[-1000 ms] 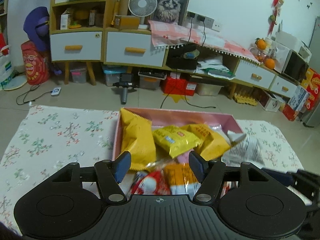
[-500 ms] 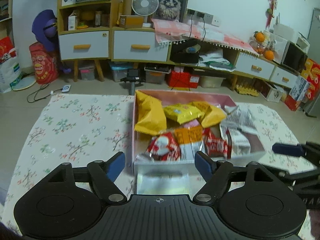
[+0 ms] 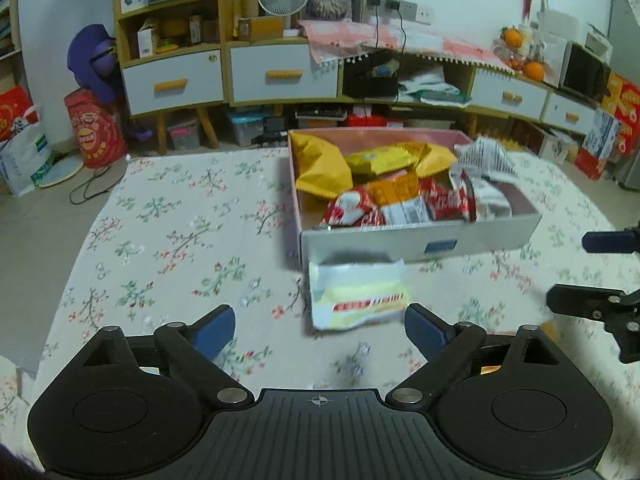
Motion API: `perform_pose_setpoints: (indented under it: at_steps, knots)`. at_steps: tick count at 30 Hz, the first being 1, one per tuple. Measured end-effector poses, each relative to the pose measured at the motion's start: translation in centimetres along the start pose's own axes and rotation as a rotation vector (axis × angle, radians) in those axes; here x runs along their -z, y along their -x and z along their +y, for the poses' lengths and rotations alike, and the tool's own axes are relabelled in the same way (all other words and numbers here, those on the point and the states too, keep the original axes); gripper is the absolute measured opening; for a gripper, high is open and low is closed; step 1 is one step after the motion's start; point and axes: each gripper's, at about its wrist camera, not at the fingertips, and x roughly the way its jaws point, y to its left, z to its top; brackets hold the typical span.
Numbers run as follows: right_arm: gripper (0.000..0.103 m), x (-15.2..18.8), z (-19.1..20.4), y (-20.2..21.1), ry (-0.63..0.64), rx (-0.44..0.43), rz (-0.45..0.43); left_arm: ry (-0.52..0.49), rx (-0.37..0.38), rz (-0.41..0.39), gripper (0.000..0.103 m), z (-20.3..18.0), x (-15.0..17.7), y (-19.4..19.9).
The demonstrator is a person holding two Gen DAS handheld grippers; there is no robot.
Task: Organize snacks
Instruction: 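Move the left tool to the pale packet while the right tool approaches the gold bar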
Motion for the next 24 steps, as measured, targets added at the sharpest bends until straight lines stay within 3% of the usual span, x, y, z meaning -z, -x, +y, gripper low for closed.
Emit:
perform_pose_setpoints:
  at_steps: [7, 19, 24]
  knots:
    - [0.073, 2.0, 1.1, 0.0, 0.097, -0.016, 0.050, -0.058, -0.014, 0.019, 0.093, 0.0, 1.3, -0.7]
    - [0.073, 3.5, 3.4, -1.7, 0.177, -0.132, 0.139, -0.092, 0.024, 0.028, 0.094, -0.6, 1.8, -2.3]
    - [0.068, 3.8, 3.9, -2.9, 0.218, -0.108, 0.156, -0.102, 0.054, 0.021, 0.095, -1.3, 1.7, -2.9]
